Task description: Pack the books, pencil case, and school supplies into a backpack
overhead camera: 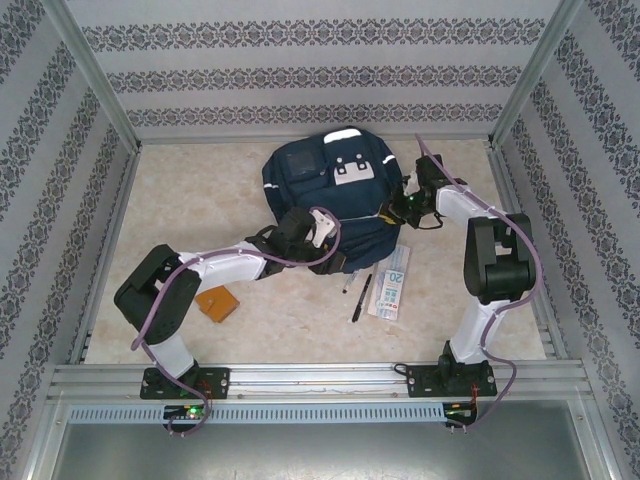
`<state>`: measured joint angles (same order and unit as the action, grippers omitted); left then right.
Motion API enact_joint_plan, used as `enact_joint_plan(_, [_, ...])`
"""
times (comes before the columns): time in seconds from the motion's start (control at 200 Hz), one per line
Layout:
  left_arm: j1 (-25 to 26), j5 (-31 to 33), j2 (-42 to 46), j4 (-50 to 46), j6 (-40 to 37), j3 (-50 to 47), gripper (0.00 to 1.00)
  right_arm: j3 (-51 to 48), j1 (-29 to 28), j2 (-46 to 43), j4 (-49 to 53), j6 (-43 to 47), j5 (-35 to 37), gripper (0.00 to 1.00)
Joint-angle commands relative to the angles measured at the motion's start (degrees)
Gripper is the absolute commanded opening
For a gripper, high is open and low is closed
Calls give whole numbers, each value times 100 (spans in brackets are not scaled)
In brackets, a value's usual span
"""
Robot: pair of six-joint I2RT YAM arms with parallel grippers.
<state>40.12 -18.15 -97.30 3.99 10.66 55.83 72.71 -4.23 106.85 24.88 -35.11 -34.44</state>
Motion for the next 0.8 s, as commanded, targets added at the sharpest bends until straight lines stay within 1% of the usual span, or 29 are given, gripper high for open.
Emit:
enact_joint_plan(0.0, [-74,119,525,-463,-101,64,65,29,54,-461,-584,-836,-1049,0])
enact_joint_plan(0.13, [-353,59,934,-571,42,-35,68,266,89,-679,-906,-1656,-1636,0])
enact_joint_plan(0.22, [-482,-108,1058,-454,214,-73,69,306,86,-799,-1259,-2248,-1823,0])
enact_joint_plan(0.345, [-559,-269,948,-368,522,38,69,323,82,-956,-1524,-2817,-1823,0])
enact_joint_plan(0.45, [-614,-337,760,-378,737,174,66,298,80,-1072,-1774,-3221,-1812,0])
enact_joint_plan(0.61, [-619,-177,591,-640,895,319,63,348,89,-1183,-1835,-3530,-1669,0])
enact_joint_plan(0.71, [-602,-198,482,-742,1512,393,63,366,80,-1201,-1850,-3654,-1603,0])
enact_joint_plan(0.794, [-521,78,475,-615,2190,316,63,376,72,-1234,-1850,-3721,-1587,0])
